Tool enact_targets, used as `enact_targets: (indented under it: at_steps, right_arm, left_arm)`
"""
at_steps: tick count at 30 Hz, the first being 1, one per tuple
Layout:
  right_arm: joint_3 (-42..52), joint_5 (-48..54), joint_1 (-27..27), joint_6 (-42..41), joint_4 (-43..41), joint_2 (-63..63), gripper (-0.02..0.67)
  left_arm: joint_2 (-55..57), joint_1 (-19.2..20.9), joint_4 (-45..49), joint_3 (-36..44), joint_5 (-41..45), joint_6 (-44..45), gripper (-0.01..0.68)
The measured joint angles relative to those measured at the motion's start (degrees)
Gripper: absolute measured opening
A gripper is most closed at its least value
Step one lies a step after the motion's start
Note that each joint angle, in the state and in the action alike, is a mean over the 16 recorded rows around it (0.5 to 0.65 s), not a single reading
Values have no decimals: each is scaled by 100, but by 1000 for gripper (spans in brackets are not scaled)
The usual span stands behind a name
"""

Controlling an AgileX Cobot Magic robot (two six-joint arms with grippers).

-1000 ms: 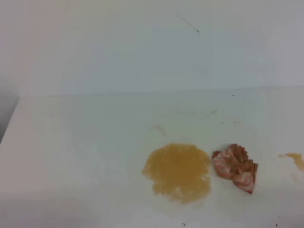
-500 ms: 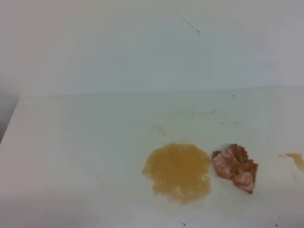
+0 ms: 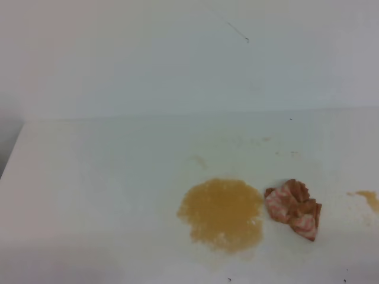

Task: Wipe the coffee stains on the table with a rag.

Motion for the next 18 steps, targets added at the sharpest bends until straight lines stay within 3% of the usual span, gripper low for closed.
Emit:
enact_targets:
  at_steps: [18]
  right_arm:
    - [-12,-1158,0,-45,383,11,-2]
  left_arm:
    - [0,0,0,0,-3,0,-4]
